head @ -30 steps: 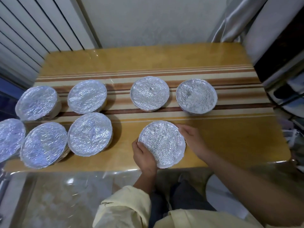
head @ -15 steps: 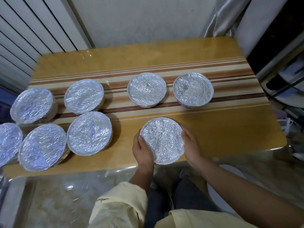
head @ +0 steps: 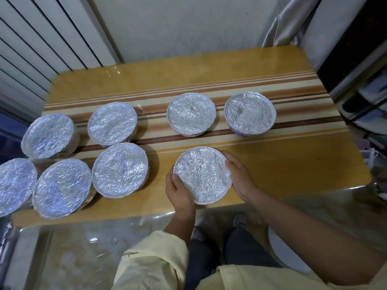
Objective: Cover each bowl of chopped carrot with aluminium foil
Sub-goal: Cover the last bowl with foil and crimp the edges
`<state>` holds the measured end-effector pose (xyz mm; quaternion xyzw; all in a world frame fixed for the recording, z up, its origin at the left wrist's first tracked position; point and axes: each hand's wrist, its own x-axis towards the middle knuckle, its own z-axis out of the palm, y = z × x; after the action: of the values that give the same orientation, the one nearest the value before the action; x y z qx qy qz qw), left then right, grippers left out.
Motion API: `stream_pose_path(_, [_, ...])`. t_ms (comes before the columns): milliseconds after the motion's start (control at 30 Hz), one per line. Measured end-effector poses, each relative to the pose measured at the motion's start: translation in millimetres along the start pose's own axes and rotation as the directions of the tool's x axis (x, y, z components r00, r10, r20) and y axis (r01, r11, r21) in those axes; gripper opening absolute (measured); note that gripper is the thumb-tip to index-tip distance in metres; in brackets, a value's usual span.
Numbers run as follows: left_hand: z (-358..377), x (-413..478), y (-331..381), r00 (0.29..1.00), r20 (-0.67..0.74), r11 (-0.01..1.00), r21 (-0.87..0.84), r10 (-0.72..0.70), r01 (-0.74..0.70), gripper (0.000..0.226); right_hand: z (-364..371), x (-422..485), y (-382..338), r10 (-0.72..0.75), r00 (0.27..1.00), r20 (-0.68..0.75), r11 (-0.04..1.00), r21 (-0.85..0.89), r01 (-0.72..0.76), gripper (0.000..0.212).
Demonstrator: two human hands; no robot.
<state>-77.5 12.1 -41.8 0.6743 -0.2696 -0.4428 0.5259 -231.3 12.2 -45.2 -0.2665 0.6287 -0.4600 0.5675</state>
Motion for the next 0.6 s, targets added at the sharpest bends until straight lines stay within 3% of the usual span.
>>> stream_pose_path(100, [-3, 3, 1, 1.0, -0.01, 1.0, 0.006, 0.002, -0.002, 0.034, -2, -7, -2, 0.006, 0.997, -0.082, 0.995, -0.097, -0.014, 0.03])
stream_pose_path(200, [-4, 6, 2, 1.0, -0.024, 1.0, 0.001, -0.004, 0.004, 0.033, -6, -18, -1, -0.139, 0.96, -0.242, 0.942, -0.33, 0.053, 0.032])
stream_pose_path(300, [-4, 6, 3, 1.0, -0.009, 1.0, -0.002, -0.013, 0.013, 0.034, -2, -23, 2, -0.231, 0.947, -0.224, 0.892, -0.437, 0.115, 0.029])
stream_pose_path(467, [-5, 3, 5, 0.998, 0.03, 0.998, -0.027, -0.051, 0.052, 0.033, 4, -18, 4, -0.235, 0.947, -0.221, 0.868, -0.486, 0.103, 0.019])
stream_pose_path(600, [-7, 2, 7, 0.992, 0.076, 0.994, -0.032, -0.101, 0.103, 0.03, -3, -16, -7, -0.165, 0.967, -0.193, 0.912, -0.403, 0.075, 0.018])
